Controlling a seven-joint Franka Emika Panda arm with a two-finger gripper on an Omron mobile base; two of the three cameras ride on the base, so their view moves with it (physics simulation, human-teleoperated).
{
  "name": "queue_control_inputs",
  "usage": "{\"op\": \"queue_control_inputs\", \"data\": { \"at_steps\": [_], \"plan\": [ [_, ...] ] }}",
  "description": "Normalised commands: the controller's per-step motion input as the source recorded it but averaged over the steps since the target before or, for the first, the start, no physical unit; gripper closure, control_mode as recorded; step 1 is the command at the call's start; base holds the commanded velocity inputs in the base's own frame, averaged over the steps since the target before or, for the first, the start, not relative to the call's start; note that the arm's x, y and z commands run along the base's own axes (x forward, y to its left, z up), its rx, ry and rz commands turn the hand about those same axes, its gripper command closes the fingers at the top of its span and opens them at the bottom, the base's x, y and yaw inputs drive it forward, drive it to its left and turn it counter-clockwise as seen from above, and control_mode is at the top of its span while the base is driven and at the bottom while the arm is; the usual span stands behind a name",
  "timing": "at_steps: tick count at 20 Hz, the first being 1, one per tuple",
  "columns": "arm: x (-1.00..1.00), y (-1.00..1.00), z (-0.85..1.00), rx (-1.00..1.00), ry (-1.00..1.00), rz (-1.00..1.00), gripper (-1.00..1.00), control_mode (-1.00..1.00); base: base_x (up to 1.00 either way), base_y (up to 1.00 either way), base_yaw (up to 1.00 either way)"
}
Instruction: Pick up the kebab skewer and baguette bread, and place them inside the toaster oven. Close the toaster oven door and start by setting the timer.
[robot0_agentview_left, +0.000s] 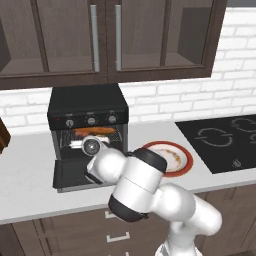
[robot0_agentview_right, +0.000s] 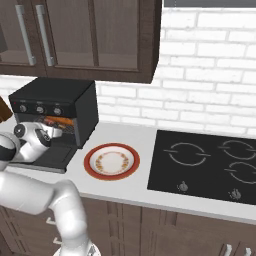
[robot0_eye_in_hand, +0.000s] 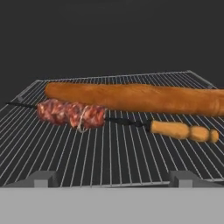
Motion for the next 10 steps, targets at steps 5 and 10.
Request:
{"op": "queue_control_inputs", "data": {
  "at_steps": [5,10],
  "plan": [
    [-0.43,0.03,0.0,-0.01,0.0,0.0,-1.0,-1.0,0.0,0.0,0.0],
    [-0.87,-0.01,0.03,0.0,-0.01,-0.03,-1.0,-1.0,0.0,0.0,0.0]
  ]
}}
